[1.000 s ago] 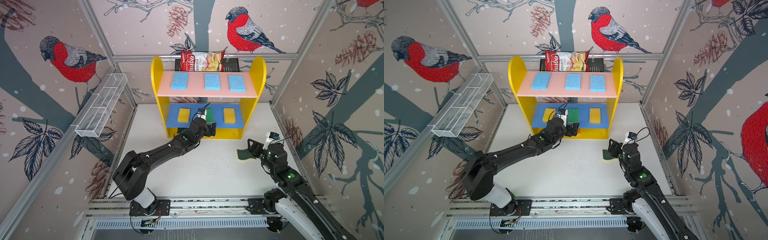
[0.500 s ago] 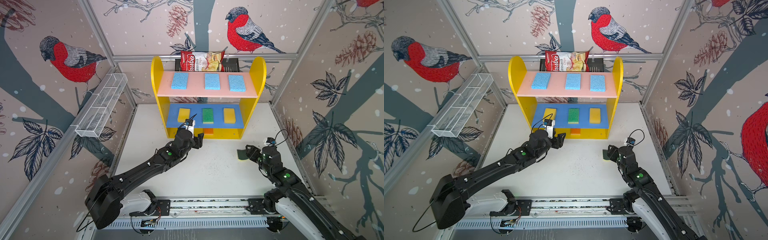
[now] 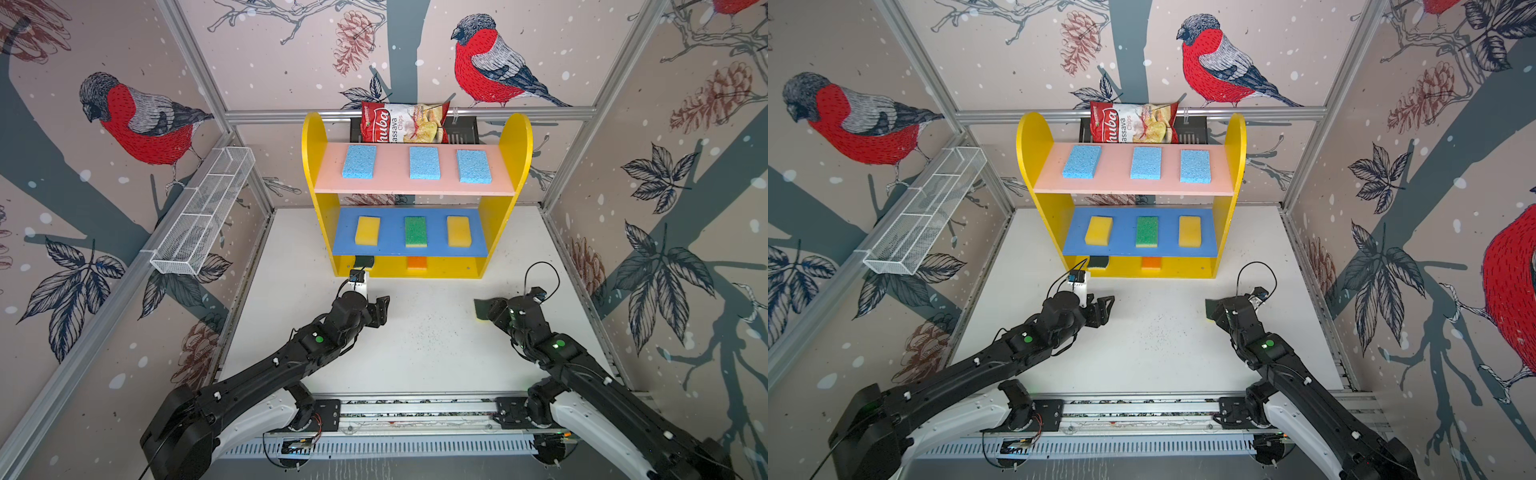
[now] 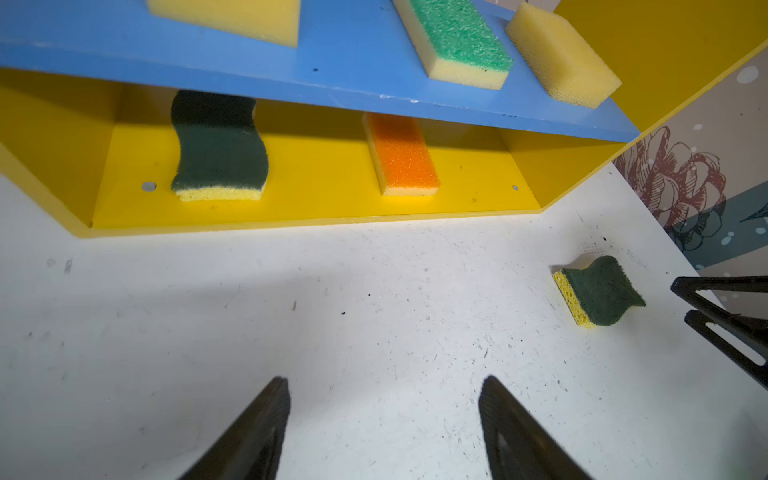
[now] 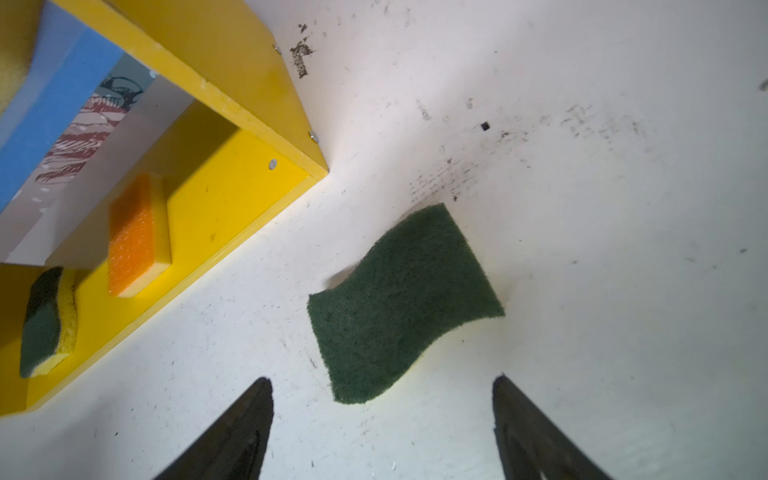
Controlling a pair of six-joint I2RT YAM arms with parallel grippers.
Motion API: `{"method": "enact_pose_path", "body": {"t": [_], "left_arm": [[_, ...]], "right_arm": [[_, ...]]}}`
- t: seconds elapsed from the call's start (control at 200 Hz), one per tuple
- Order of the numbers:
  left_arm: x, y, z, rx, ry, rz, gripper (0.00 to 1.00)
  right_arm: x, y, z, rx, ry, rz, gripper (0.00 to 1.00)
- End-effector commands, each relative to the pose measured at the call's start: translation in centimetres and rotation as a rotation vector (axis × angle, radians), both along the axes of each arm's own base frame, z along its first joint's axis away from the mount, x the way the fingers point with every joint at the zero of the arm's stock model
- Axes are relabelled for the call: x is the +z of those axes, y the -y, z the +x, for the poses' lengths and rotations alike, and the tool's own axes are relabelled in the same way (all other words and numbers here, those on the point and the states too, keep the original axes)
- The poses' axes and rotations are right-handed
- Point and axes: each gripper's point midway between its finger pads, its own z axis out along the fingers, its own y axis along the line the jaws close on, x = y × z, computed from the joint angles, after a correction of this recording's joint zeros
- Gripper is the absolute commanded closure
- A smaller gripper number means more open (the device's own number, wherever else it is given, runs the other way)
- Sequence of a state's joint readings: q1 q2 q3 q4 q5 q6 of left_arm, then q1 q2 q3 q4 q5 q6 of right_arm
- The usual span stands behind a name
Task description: Place and organize the cleaning sponges onto the shelf
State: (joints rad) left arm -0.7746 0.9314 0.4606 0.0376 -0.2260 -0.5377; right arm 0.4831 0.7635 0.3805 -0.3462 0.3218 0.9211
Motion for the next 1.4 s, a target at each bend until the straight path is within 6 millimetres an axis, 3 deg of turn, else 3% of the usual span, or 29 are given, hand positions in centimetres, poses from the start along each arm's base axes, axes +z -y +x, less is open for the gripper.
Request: {"method": "enact_pose_path", "body": {"t": [0.0,0.08,0.185,0.24,0.38,0.45,0.49,0.74,0.785,0.83,0.871,0.886,0.891,0.896,0.901,0.906,0.921,1.141,1.396], "left_arm": [[-0.3,-1.5,-0.1,0.076,-0.003,-0.021,0.26],[-0.7,-2.4,-0.3,0.105,-0.004,0.001,0.3],[-0.9,-3.4,-0.5,0.133,-0.001,0.021,0.46],[-1.1,-4.0,-0.6,0.159,-0.002,0.026,0.49],[-1.7,-5.4,-0.6,0.236,-0.016,0.003,0.59],[-1.9,-5.9,-0.5,0.263,-0.025,-0.004,0.82],[-1.8,-6.1,-0.5,0.271,-0.022,-0.007,1.0],[-0.4,-7.1,-0.2,0.289,0.044,-0.006,1.0],[-0.2,-7.1,-0.2,0.29,0.048,-0.012,1.0],[-0.1,-7.1,-0.1,0.288,0.052,-0.014,0.94],[-0.1,-7.1,-0.1,0.288,0.052,-0.014,0.78],[-0.1,-7.0,-0.1,0.286,0.051,-0.014,0.63],[-0.1,-7.0,-0.1,0.285,0.052,-0.016,0.44],[0.0,-7.0,-0.1,0.284,0.053,-0.017,0.34],[0.0,-7.0,-0.1,0.283,0.054,-0.017,0.18],[0.0,-7.0,-0.1,0.282,0.055,-0.016,0.1],[0.0,-7.0,-0.1,0.28,0.056,-0.017,0.03],[0.1,-7.6,-0.3,0.301,0.06,-0.013,0.02],[0.0,-7.0,-0.3,0.268,0.04,0.0,0.02]], "right_arm": [[0.1,1.9,0.6,-0.098,-0.013,-0.048,0.15],[-0.2,3.2,1.2,-0.138,-0.03,-0.068,0.15],[-0.5,4.3,2.6,-0.144,-0.037,-0.028,0.21],[-0.3,5.0,3.4,-0.153,-0.034,-0.015,0.24],[0.4,6.5,5.5,-0.182,-0.04,-0.049,0.4],[0.1,7.1,6.2,-0.191,-0.069,-0.055,0.46],[-0.1,7.3,6.6,-0.184,-0.085,-0.046,0.47],[-1.6,7.8,8.0,-0.141,-0.138,-0.063,0.52],[-2.6,7.6,8.1,-0.123,-0.177,-0.067,0.53],[-3.1,7.4,8.4,-0.106,-0.192,-0.069,0.54],[-3.4,7.2,8.6,-0.09,-0.202,-0.066,0.54],[-3.6,7.1,8.7,-0.085,-0.206,-0.064,0.54],[-3.6,7.1,8.7,-0.083,-0.207,-0.063,0.54],[-3.6,7.0,8.7,-0.082,-0.207,-0.062,0.54],[-3.7,7.0,8.7,-0.081,-0.208,-0.062,0.54],[-3.7,7.0,8.8,-0.08,-0.208,-0.061,0.54],[-3.8,6.9,8.9,-0.075,-0.21,-0.059,0.54],[-4.6,5.8,8.6,-0.035,-0.224,-0.06,0.53],[-7.1,3.7,7.2,0.032,-0.319,-0.092,0.59]]}}
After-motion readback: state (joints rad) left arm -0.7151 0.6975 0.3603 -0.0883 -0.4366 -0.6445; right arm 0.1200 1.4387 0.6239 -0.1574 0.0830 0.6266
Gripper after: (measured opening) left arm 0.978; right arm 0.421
